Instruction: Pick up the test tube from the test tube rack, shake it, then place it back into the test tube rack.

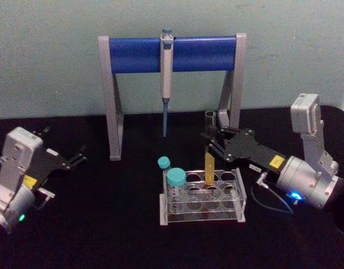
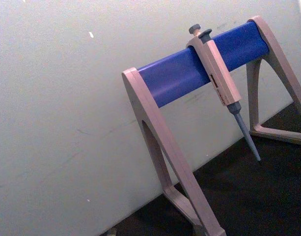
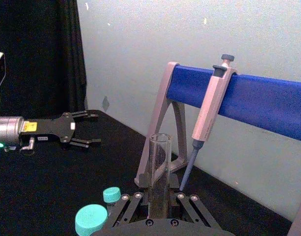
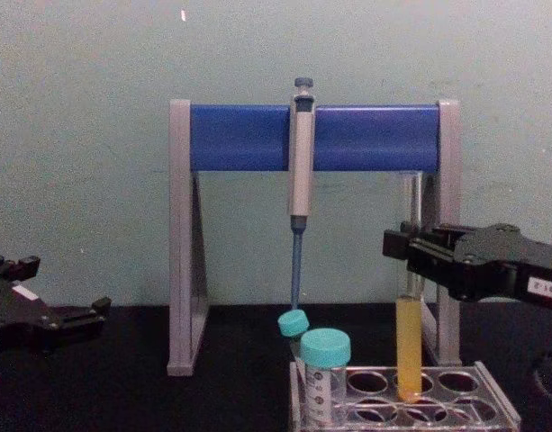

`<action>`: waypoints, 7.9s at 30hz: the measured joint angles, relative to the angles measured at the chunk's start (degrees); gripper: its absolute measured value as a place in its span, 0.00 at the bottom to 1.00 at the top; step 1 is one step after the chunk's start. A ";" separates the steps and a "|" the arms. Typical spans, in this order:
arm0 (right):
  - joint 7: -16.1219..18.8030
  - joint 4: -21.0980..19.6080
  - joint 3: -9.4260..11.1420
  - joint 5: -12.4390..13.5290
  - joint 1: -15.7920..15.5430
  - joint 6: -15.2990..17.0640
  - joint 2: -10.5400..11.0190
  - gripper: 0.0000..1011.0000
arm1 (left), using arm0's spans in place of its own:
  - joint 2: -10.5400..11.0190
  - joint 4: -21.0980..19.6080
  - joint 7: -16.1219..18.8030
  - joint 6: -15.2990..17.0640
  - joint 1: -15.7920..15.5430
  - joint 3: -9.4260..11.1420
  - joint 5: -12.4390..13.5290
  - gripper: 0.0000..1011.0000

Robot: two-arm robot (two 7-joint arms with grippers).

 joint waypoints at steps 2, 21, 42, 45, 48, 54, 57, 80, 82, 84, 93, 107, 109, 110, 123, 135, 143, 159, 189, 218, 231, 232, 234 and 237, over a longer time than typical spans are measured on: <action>0.00 0.17 -0.05 -0.14 0.07 0.04 -0.08 0.23 | 0.00 0.00 0.00 0.00 0.00 0.00 0.00 0.99; 0.27 1.62 -0.92 -1.37 0.72 1.60 -0.45 0.23 | 0.00 0.00 0.00 0.00 0.00 0.00 0.00 0.99; 0.19 2.92 -1.83 -2.64 1.40 2.87 -0.81 0.23 | 0.00 0.00 0.00 0.00 0.00 0.00 0.00 0.99; 0.22 3.08 -1.92 -2.77 1.51 3.01 -0.82 0.23 | 0.00 -0.01 0.00 0.00 0.00 0.00 0.00 0.99; 0.24 3.14 -2.02 -2.87 1.58 3.21 -0.81 0.23 | 0.00 0.00 0.00 0.00 0.00 0.00 0.00 0.99; 0.23 3.18 -2.24 -3.12 1.70 3.65 -0.78 0.23 | 0.00 0.00 0.00 0.00 0.00 0.00 0.00 0.99; 0.24 3.23 -2.32 -3.20 1.74 3.86 -0.75 0.23 | 0.00 0.00 0.00 0.00 0.00 0.00 0.00 0.99; -0.21 3.16 -2.35 -3.22 1.81 5.04 -0.71 0.23 | 0.00 0.00 0.00 0.00 0.00 0.00 0.00 0.99; -0.19 3.15 -2.34 -3.22 1.81 5.02 -0.71 0.23 | 0.00 0.00 0.00 0.00 0.00 0.00 0.00 0.99; -0.19 3.14 -2.34 -3.22 1.81 5.01 -0.71 0.23 | 0.00 0.00 0.00 0.00 0.00 0.00 0.00 0.99; -0.15 3.13 -2.34 -3.18 1.81 4.95 -0.71 0.25 | 0.00 0.00 0.00 0.00 0.00 0.00 0.00 0.99; -0.13 3.14 -2.34 -3.17 1.81 4.87 -0.71 0.69 | 0.00 0.00 0.00 0.00 0.00 0.00 0.00 0.99; -0.13 3.13 -2.34 -3.17 1.80 4.87 -0.71 0.73 | 0.00 0.00 0.00 0.00 0.00 0.00 0.00 0.99; -0.13 3.13 -2.34 -3.17 1.81 4.87 -0.71 0.78 | 0.00 0.00 0.00 0.00 0.00 0.00 0.00 0.99; -0.13 3.14 -2.34 -3.17 1.81 4.87 -0.71 0.99 | 0.00 0.00 0.00 0.00 0.00 0.00 0.00 0.99; -2.52 -2.32 2.61 -0.52 -2.02 -2.32 -1.24 0.99 | 0.00 0.00 0.00 0.00 0.00 0.00 0.00 0.99; -12.94 -7.10 7.75 -3.43 -6.12 -3.31 -2.69 0.99 | 0.00 0.00 0.00 0.00 0.00 0.00 0.00 0.99; -26.50 -4.52 10.67 -9.49 -9.46 14.82 -4.71 0.99 | 0.00 0.00 0.00 0.00 0.00 0.00 0.00 0.99; -25.84 -4.00 10.98 -9.44 -9.47 15.08 -4.95 0.99 | 0.00 0.00 0.00 0.00 0.00 0.00 0.00 0.99; -25.88 -4.07 10.96 -9.43 -9.47 14.99 -4.92 0.99 | 0.00 0.00 0.00 0.00 0.00 0.00 0.00 0.99; -25.88 -4.06 10.96 -9.43 -9.47 14.99 -4.92 0.99 | 0.00 0.00 0.00 0.00 0.00 0.00 0.00 0.99; -25.88 -4.06 10.96 -9.43 -9.47 15.00 -4.92 0.99 | 0.00 0.00 0.00 0.00 0.00 0.00 0.00 0.99; -25.88 -4.06 10.96 -9.43 -9.47 15.00 -4.92 0.99 | 0.00 0.00 0.00 0.00 0.00 0.00 0.00 0.99; -25.88 -4.06 10.96 -9.43 -9.47 15.00 -4.92 0.99 | 0.00 0.00 0.00 0.00 0.00 0.00 0.00 0.99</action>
